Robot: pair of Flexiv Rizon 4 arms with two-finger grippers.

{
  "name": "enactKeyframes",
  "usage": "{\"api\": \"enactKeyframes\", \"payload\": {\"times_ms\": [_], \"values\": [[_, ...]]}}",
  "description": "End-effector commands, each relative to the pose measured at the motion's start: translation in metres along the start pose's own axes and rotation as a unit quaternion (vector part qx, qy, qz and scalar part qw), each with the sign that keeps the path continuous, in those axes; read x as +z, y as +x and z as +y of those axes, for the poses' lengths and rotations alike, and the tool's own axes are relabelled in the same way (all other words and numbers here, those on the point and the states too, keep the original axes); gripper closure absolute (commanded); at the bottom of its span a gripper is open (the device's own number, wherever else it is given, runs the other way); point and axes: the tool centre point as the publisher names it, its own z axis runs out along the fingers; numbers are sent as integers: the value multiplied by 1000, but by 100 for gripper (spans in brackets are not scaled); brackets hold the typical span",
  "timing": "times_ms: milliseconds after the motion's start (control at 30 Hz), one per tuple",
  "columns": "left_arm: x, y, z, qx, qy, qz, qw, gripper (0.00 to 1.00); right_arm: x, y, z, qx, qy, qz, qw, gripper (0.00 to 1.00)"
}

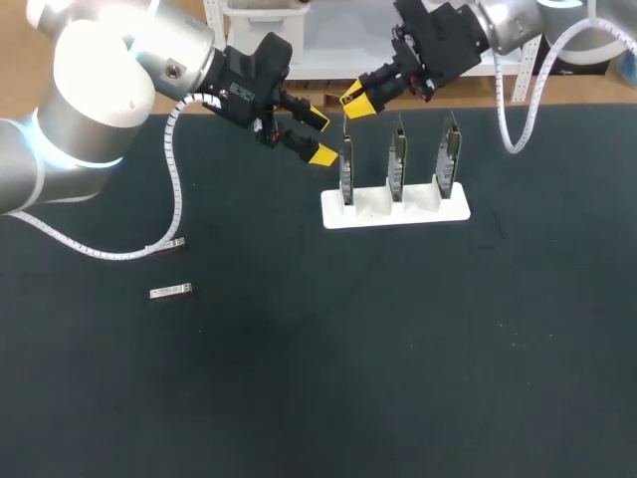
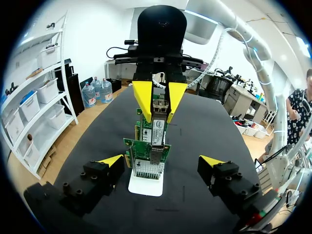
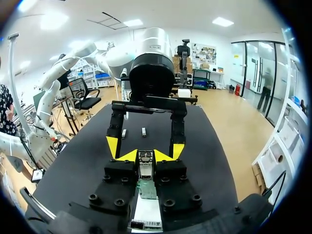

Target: Pick up the optical module with the left hand, and insert it into the network port with the right hand.

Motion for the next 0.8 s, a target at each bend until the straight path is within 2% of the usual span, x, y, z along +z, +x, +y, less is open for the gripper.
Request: {"api": "enactKeyframes", "payload": {"times_ms": [33,800], "values": [[-1,0,-1,-1,-1,2,1000,0,2,2,2,-1,4,1,1000,100],[-1,0,-1,-1,-1,2,1000,0,-1,1,0,0,13,-2,1000,100]]}}
